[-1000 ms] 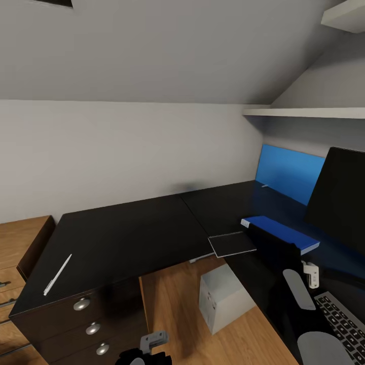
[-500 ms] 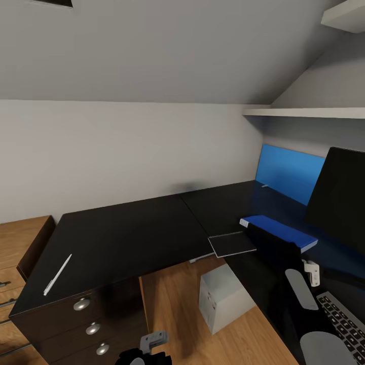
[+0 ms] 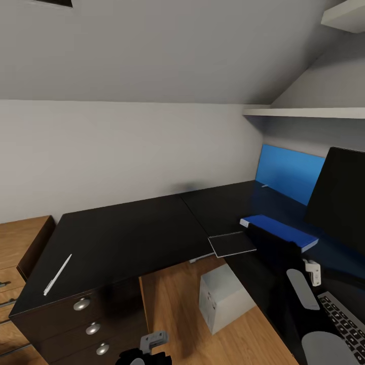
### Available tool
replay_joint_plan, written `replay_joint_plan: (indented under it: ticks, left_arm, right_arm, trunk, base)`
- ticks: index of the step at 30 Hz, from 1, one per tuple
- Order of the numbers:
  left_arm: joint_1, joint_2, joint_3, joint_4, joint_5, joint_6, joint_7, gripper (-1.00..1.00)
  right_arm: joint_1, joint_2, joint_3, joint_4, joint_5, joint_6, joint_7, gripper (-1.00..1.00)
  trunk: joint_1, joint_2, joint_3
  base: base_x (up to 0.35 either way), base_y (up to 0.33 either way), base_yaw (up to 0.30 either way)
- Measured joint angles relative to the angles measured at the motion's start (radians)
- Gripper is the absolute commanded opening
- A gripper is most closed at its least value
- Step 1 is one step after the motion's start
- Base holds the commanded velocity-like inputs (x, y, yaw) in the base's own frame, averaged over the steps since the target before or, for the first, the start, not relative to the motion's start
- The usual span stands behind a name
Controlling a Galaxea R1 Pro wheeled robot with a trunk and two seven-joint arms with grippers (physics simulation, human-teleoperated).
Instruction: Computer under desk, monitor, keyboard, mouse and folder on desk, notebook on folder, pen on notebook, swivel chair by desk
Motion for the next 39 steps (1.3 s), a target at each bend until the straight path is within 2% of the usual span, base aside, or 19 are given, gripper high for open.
replay_joint_plan:
  ticks: [5,28,29,39]
  left_arm:
    - [0.000,0.000,0.000,0.000,0.000,0.000,0.000,1.00]
    - [0.000,-0.001,-0.003,0.000,0.005,0.000,0.003,1.00]
    - [0.000,-0.001,-0.003,0.000,0.005,0.000,0.003,1.00]
    - [0.000,-0.001,-0.003,0.000,0.005,0.000,0.000,1.00]
  right_arm:
    - [0.000,-0.007,-0.001,0.000,-0.002,0.003,0.000,-1.00]
    - [0.000,-0.001,-0.003,0.000,-0.001,-0.010,0.003,-1.00]
    - [0.000,-0.001,-0.002,0.000,-0.001,-0.010,0.002,1.00]
    - [0.000,-0.003,-0.003,-0.002,-0.001,-0.010,0.002,1.00]
  trunk:
    - [0.000,0.000,0.000]
    - [0.000,0.000,0.000]
    - [0.000,0.000,0.000]
    - [0.000,0.000,0.000]
  base:
    - [0.000,0.000,0.000]
    - [0.000,0.000,0.000]
    - [0.000,0.000,0.000]
    - [0.000,0.000,0.000]
